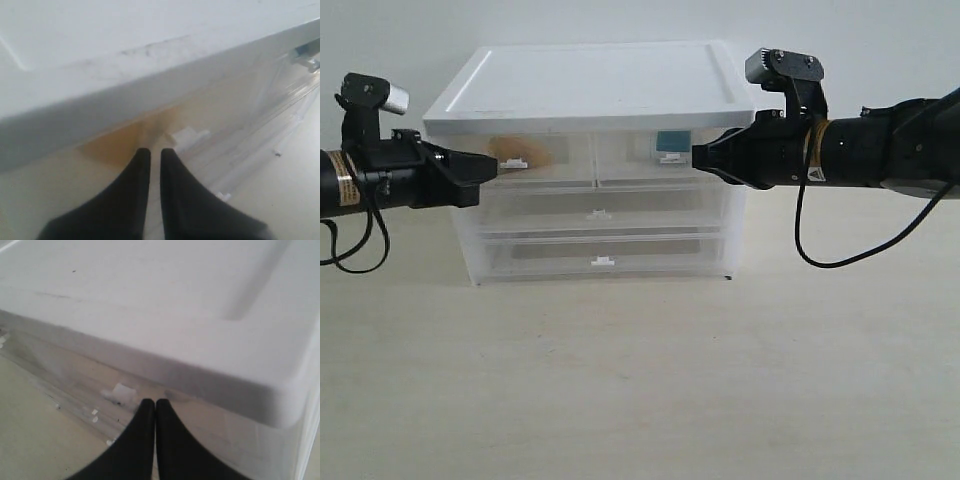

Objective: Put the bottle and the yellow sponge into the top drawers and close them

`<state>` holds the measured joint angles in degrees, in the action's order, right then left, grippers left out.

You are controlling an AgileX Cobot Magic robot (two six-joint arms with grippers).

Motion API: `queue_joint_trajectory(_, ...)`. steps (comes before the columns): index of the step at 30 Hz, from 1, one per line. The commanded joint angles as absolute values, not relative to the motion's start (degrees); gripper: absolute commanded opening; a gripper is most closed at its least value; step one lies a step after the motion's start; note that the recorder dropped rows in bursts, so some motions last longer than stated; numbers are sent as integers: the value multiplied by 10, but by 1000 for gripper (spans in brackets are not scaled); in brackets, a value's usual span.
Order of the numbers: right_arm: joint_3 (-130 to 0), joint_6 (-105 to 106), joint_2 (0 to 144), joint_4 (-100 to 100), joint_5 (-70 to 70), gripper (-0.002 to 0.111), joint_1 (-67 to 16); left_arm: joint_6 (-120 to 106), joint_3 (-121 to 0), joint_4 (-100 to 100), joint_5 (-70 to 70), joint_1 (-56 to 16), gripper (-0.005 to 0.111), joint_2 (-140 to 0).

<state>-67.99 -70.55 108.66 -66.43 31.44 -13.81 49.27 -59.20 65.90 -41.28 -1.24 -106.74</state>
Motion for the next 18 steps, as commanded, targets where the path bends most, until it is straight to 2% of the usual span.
queue_joint_trajectory(1, -687, -699, 1087, -633, 276, 0, -133, 435, -608, 593, -473, -14, 8, -1114)
queue_joint_trajectory(10, -687, -699, 1087, -633, 276, 0, -133, 435, -617, 594, -483, -14, 8, -1123)
queue_joint_trajectory(18, -687, -752, 1059, -705, 333, 0, -133, 557, -616, 734, -475, -14, 8, -1043)
